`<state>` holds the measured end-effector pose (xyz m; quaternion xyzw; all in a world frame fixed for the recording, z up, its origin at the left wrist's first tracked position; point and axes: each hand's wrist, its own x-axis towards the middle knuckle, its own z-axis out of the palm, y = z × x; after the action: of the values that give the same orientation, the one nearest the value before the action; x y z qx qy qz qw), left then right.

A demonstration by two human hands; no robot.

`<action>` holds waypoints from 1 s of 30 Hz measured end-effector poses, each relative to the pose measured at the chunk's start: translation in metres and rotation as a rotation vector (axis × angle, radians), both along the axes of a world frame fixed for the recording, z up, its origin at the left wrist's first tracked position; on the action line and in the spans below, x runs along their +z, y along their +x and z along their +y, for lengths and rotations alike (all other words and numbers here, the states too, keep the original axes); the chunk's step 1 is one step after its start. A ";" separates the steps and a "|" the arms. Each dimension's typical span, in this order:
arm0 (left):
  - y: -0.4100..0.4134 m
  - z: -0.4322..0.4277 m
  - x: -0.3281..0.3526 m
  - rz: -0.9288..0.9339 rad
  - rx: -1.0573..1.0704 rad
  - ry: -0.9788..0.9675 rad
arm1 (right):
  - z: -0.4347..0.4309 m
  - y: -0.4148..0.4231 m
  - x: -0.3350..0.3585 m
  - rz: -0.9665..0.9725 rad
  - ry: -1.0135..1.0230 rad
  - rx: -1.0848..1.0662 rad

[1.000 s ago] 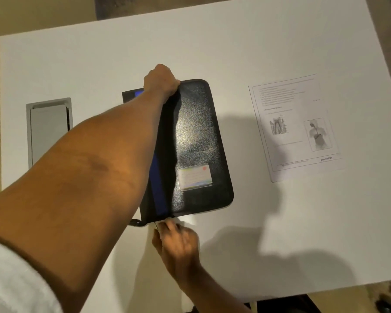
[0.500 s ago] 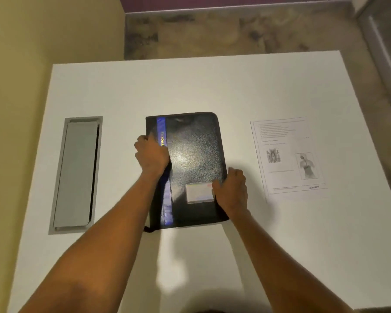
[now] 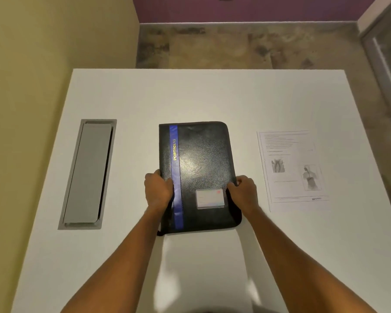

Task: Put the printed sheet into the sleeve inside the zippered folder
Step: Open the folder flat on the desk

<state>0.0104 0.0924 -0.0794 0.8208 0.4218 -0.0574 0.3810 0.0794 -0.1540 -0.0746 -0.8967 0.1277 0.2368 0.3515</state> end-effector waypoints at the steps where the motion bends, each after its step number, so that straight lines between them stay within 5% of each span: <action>1: -0.001 -0.002 0.000 0.001 -0.002 -0.021 | -0.003 -0.001 0.001 0.000 -0.006 -0.001; 6: -0.001 -0.007 0.002 -0.022 0.000 -0.072 | -0.010 -0.003 0.019 -0.036 -0.028 -0.015; 12: 0.000 0.011 0.022 0.119 -0.167 -0.003 | 0.018 -0.021 0.088 -0.307 0.090 -0.030; 16: 0.009 0.024 0.069 0.195 -0.207 -0.207 | 0.058 -0.045 0.134 -0.418 0.280 0.001; 22: 0.014 0.011 0.163 -0.148 -0.108 -0.521 | 0.101 -0.084 0.164 -0.350 0.475 0.130; 27: -0.001 0.008 0.176 -0.265 -0.172 -0.263 | 0.111 -0.095 0.162 -0.354 0.614 0.291; 30: -0.012 0.019 0.171 -0.298 -0.121 -0.169 | 0.092 -0.088 0.140 -0.308 0.516 0.327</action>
<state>-0.0019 0.1113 0.0920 0.8092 0.3044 0.0068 0.5025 -0.0082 -0.0617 0.0653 -0.8120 -0.1366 0.1764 0.5394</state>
